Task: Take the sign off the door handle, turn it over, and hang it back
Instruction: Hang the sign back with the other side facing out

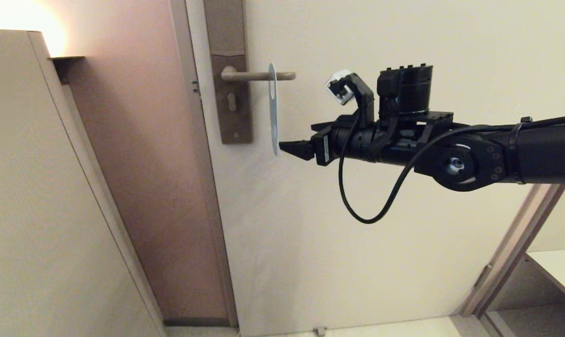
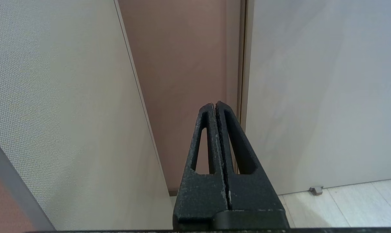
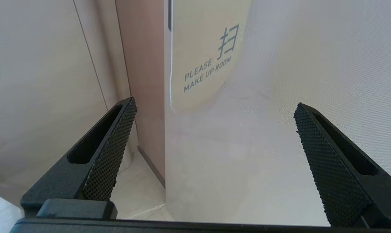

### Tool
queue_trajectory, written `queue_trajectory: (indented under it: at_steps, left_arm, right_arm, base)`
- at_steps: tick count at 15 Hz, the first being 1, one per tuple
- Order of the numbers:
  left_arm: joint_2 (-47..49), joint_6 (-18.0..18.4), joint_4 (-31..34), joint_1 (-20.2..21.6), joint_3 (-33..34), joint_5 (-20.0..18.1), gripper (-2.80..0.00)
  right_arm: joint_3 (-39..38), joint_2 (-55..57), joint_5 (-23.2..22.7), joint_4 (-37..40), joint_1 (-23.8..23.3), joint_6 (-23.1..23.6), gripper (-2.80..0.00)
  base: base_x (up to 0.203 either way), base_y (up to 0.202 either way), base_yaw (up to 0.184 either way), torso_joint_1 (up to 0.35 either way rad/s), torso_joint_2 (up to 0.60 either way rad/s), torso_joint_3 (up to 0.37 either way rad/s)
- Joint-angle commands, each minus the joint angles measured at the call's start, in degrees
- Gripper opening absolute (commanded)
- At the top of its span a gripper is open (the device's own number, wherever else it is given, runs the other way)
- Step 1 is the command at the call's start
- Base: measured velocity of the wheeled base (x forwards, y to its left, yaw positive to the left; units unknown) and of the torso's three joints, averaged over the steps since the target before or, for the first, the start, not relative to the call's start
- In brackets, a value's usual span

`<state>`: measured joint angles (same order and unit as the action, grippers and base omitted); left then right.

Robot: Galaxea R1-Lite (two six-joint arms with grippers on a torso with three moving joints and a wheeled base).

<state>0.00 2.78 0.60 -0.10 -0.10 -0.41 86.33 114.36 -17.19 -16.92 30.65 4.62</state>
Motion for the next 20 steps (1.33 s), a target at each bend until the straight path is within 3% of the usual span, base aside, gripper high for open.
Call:
queue_trajectory:
  at_steps: [1, 2, 3, 20]
  left_arm:
    - [0.1, 0.0, 0.0, 0.0, 0.0, 0.0, -2.80]
    - [0.1, 0.0, 0.0, 0.0, 0.0, 0.0, -2.80]
    - [0.1, 0.0, 0.0, 0.0, 0.0, 0.0, -2.80]
    - [0.1, 0.0, 0.0, 0.0, 0.0, 0.0, -2.80]
  right_arm:
    - [0.2, 0.6, -0.1, -0.1, 0.0, 0.0, 0.00]
    - [0.2, 0.7, -0.2, -0.1, 0.0, 0.0, 0.00]
    - [0.2, 0.9, -0.2, -0.1, 0.0, 0.0, -2.80]
    - [-0.6, 0.4, 0.1, -1.1, -0.3, 0.0, -2.80]
  base:
    - [0.000, 0.000, 0.000, 0.000, 0.00, 0.000]
    - [0.000, 0.000, 0.000, 0.000, 0.00, 0.000]
    - [0.000, 0.000, 0.000, 0.000, 0.00, 0.000]
    - [0.000, 0.000, 0.000, 0.000, 0.00, 0.000]
